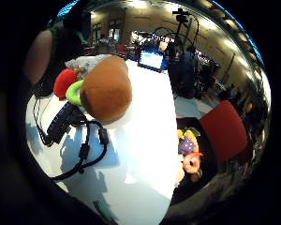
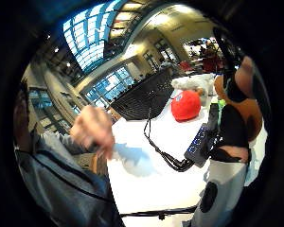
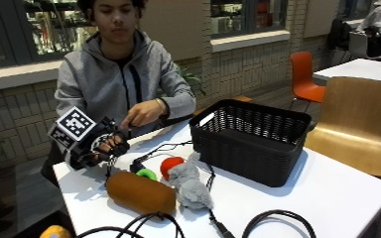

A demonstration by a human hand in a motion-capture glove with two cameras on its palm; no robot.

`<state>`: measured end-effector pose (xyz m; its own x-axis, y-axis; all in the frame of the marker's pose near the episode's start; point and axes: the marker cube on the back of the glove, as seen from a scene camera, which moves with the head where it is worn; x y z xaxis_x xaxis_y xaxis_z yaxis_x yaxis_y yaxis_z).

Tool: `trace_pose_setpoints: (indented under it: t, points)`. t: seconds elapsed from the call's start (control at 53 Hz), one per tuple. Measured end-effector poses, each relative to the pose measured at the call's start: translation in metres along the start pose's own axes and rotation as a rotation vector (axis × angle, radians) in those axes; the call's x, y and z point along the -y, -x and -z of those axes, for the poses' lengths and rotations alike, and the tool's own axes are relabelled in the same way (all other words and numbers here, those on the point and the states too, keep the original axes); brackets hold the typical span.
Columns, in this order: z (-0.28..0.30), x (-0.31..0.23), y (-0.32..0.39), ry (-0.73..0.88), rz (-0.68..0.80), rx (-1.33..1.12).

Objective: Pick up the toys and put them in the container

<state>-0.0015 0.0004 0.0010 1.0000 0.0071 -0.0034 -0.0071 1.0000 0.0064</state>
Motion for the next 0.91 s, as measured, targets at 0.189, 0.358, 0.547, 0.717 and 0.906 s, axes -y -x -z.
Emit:
trace_pose_setpoints:
  t: [0.189,0.358,0.547,0.717,0.906]
  points:
    - [-0.008,-0.001,0.003,0.025,0.019,0.043]
    - [-0.014,-0.002,0.009,0.064,0.055,0.048]
    - [-0.016,-0.006,0.013,0.095,0.048,0.098]
    - [-0.014,-0.004,0.015,0.090,0.048,0.087]
    - [-0.017,-0.002,0.010,0.158,-0.020,0.025]
